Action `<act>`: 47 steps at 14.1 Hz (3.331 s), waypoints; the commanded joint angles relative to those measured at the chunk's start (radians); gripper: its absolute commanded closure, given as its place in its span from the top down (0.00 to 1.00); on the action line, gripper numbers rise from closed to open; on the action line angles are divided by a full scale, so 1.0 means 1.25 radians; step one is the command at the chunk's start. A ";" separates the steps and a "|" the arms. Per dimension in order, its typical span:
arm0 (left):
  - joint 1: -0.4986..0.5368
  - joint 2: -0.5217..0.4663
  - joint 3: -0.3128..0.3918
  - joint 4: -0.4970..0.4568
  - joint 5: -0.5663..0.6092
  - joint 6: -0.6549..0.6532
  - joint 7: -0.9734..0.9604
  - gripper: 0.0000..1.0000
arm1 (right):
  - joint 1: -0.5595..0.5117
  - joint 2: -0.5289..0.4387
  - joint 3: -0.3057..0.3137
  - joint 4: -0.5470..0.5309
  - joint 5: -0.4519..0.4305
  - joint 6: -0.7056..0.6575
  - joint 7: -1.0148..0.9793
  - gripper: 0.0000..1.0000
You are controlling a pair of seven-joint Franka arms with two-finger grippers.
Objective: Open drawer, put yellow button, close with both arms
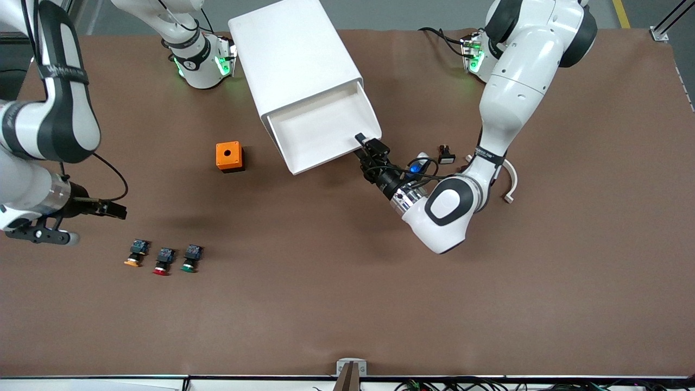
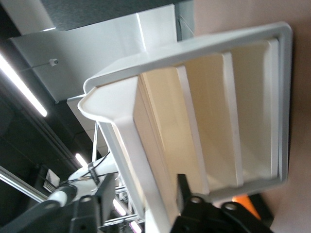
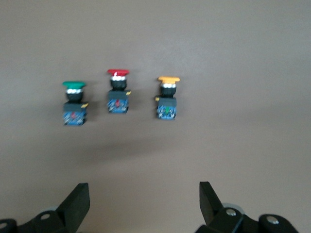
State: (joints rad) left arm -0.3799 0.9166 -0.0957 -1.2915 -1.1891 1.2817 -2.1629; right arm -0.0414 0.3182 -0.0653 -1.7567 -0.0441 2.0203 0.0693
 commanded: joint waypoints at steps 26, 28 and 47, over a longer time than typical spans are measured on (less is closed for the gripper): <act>-0.042 -0.203 0.053 0.112 0.598 0.316 1.050 1.00 | -0.074 0.292 0.015 0.014 0.011 0.346 -0.004 0.40; -0.054 -0.220 0.052 0.110 0.658 0.323 1.049 1.00 | -0.074 0.292 0.017 0.010 0.012 0.344 -0.003 0.20; -0.139 -0.238 0.042 0.075 0.853 0.415 0.804 1.00 | 0.259 -0.129 0.055 0.023 0.155 -0.217 0.631 0.00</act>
State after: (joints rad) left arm -0.5527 0.6468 -0.0424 -1.1561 -0.1496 1.7863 -1.1480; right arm 0.2132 0.2530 0.0116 -1.6347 0.1286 1.7413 0.7695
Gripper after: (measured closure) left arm 0.000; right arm 0.595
